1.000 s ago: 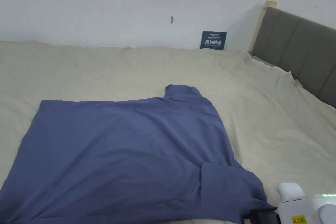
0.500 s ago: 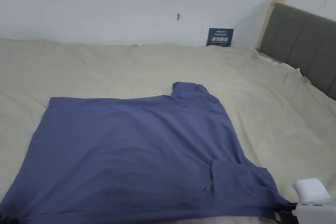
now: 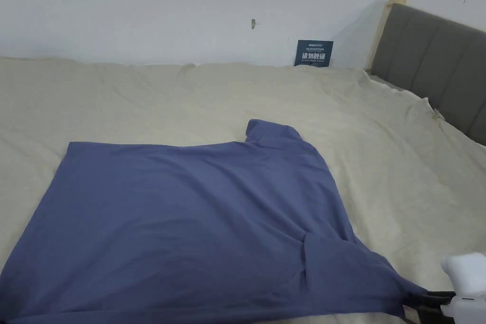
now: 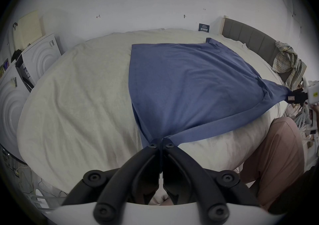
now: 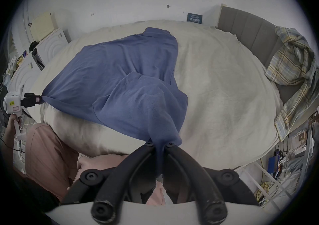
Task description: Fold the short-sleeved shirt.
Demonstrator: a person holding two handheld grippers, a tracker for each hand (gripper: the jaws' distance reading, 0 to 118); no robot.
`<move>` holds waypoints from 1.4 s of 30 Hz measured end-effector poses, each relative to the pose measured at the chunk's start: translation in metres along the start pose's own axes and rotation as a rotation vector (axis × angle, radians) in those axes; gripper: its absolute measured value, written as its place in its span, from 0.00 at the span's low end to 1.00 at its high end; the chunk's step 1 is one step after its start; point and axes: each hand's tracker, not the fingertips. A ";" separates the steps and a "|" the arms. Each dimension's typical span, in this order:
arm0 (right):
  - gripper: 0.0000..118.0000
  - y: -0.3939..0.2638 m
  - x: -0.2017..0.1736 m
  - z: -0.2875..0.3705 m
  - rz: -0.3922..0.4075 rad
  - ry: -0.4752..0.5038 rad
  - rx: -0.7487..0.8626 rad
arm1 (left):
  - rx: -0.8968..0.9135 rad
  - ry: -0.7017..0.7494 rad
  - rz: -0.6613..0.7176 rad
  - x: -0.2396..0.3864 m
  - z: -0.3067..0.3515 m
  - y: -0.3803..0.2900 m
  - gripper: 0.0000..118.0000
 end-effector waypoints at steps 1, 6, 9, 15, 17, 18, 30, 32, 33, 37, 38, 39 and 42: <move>0.03 0.000 -0.001 0.002 -0.001 -0.001 0.012 | 0.011 0.000 0.005 -0.001 0.003 0.000 0.00; 0.03 0.025 0.002 0.003 -0.072 0.046 0.042 | 0.016 -0.052 0.112 -0.012 0.005 0.022 0.00; 0.04 0.057 0.008 -0.005 -0.104 0.082 0.030 | 0.035 -0.025 0.087 -0.016 -0.003 0.052 0.00; 0.03 0.144 0.011 -0.067 -0.095 0.023 -0.004 | -0.024 -0.029 0.121 -0.034 -0.061 0.115 0.00; 0.03 0.171 0.007 -0.097 -0.097 0.005 -0.028 | -0.049 -0.028 0.143 -0.039 -0.089 0.132 0.00; 0.03 0.181 0.006 -0.110 -0.102 0.004 -0.039 | -0.060 -0.026 0.156 -0.041 -0.101 0.138 0.00; 0.77 0.201 0.026 -0.201 -0.235 -0.030 -0.100 | -0.099 0.052 0.198 -0.053 -0.165 0.147 0.95; 0.77 0.195 0.031 -0.185 -0.267 -0.056 -0.073 | -0.040 0.039 0.230 -0.057 -0.150 0.140 1.00; 0.77 0.192 0.032 -0.176 -0.276 -0.083 -0.051 | -0.027 0.031 0.240 -0.059 -0.144 0.138 1.00; 0.77 0.174 0.029 -0.124 -0.237 -0.091 0.051 | 0.059 0.001 0.284 -0.056 -0.104 0.126 1.00; 0.76 0.166 0.024 -0.107 -0.235 -0.054 0.105 | 0.072 0.000 0.284 -0.053 -0.093 0.123 0.99; 0.75 0.153 0.018 -0.088 -0.241 0.013 0.193 | 0.095 -0.015 0.282 -0.049 -0.080 0.118 0.97; 0.50 0.113 -0.007 -0.041 -0.215 0.116 0.361 | 0.203 -0.018 0.251 -0.034 -0.042 0.098 0.45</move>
